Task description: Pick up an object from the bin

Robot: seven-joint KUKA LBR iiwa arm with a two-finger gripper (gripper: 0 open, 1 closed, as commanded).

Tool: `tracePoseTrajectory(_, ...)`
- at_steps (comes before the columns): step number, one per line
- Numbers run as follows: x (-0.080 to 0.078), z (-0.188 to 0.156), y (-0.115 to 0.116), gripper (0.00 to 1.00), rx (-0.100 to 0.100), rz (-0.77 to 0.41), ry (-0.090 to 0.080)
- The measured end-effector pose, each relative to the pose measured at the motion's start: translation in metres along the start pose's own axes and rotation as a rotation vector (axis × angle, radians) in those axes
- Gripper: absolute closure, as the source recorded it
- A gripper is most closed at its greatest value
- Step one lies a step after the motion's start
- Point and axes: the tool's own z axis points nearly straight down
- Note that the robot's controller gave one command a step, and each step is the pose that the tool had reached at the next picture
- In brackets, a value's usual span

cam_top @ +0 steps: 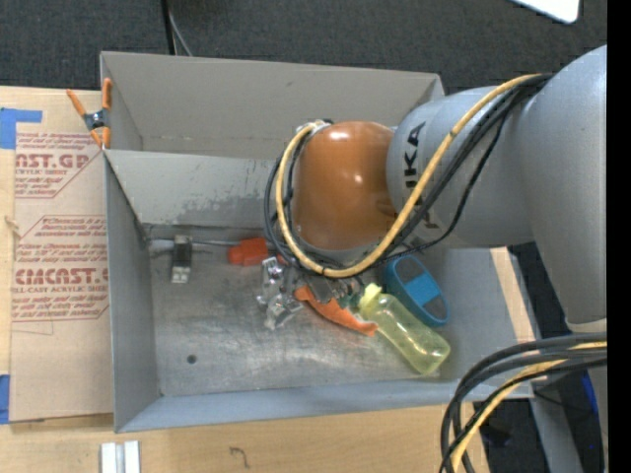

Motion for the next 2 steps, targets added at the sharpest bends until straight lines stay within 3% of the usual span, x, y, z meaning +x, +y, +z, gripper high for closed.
tracePoseTrajectory(1, -0.009, -0.064, 0.008, 1.0, 0.001, 0.061, -0.009)
tracePoseTrajectory(2, -0.004, -0.12, 0.011, 1.0, 0.0, 0.104, -0.016)
